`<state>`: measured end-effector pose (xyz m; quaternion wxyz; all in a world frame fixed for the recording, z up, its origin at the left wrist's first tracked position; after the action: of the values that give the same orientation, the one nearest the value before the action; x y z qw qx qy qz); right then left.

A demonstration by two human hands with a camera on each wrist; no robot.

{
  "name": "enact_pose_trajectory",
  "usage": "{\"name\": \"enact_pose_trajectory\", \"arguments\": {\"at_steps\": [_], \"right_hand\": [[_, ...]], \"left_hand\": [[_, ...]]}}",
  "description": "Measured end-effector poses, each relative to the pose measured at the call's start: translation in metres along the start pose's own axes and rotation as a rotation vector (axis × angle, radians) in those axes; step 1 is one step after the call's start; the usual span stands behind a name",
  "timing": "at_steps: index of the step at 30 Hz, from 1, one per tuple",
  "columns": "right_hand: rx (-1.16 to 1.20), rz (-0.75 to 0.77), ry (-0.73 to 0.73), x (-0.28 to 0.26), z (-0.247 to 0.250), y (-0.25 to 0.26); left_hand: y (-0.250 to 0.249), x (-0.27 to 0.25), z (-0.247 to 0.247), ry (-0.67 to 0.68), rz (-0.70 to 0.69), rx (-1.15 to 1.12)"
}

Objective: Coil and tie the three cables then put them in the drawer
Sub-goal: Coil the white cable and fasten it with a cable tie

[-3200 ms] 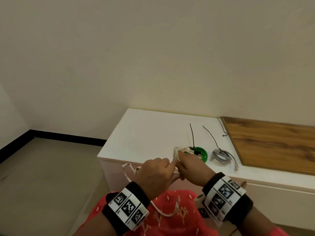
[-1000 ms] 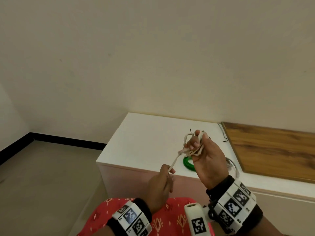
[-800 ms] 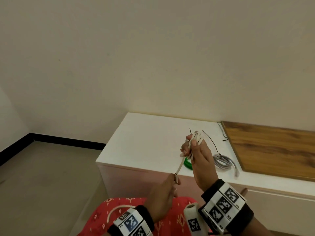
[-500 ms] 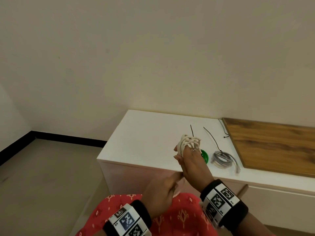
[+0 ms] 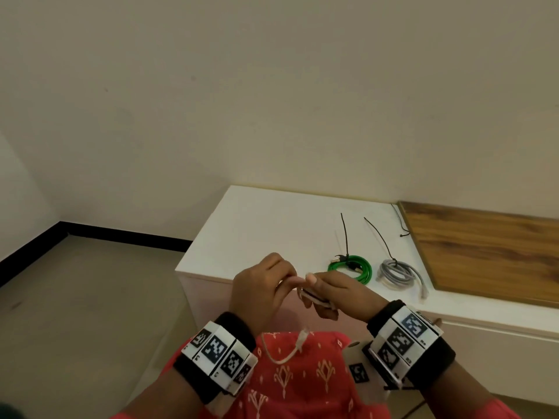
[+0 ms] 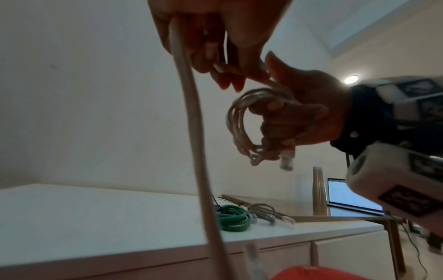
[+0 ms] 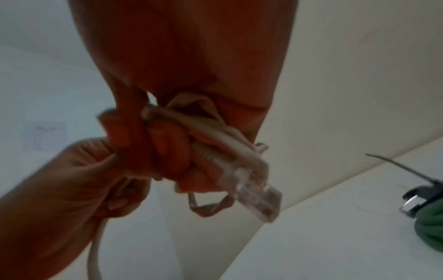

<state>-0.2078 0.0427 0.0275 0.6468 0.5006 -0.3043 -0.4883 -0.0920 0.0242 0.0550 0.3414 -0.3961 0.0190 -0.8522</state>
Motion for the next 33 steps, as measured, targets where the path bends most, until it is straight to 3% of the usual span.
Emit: {"name": "enact_pose_trajectory", "arguments": {"at_steps": [4,8,11,14,17,21,25,30,33], "right_hand": [[0.211,-0.019,0.007,0.000,0.001,0.004],[0.458,-0.048,-0.049,-0.003,0.007,0.003],[0.672,-0.041,-0.115,-0.003,0.020,0.001],[0.855,-0.001,-0.068,-0.003,0.026,0.003],[1.097,0.048,-0.079,-0.003,0.030,0.011],[1.320,0.099,-0.255,-0.008,0.048,0.019],[1.518,0.242,-0.244,-0.010,0.054,0.023],[1.407,0.308,-0.518,-0.016,0.064,0.017],[1.169,0.293,-0.649,-0.017,0.065,0.010]], "left_hand": [[0.017,0.003,-0.010,0.076,0.228,-0.280],[0.024,-0.007,-0.023,0.176,0.353,-0.620],[0.034,-0.022,-0.031,0.256,0.483,-0.698],[0.035,-0.040,-0.042,0.390,0.590,-0.754],[0.023,-0.051,-0.051,0.447,0.584,-0.772],[0.016,-0.056,-0.046,0.333,0.481,-0.490],[-0.006,-0.050,-0.044,0.366,0.374,-0.287],[-0.030,-0.051,-0.046,0.516,0.206,-0.099],[-0.038,-0.048,-0.046,0.555,0.182,-0.180]]}}
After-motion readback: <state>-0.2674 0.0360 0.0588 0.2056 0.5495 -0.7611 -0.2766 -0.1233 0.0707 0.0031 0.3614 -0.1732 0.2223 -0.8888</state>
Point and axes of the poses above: each hand's wrist, its own x-axis towards the middle knuckle, its own z-axis out of the back of the hand, y = z × x, the point moved 7 cm from there along x, towards the middle knuckle, and after that the axes turned 7 degrees about x, right-handed, at the moved point
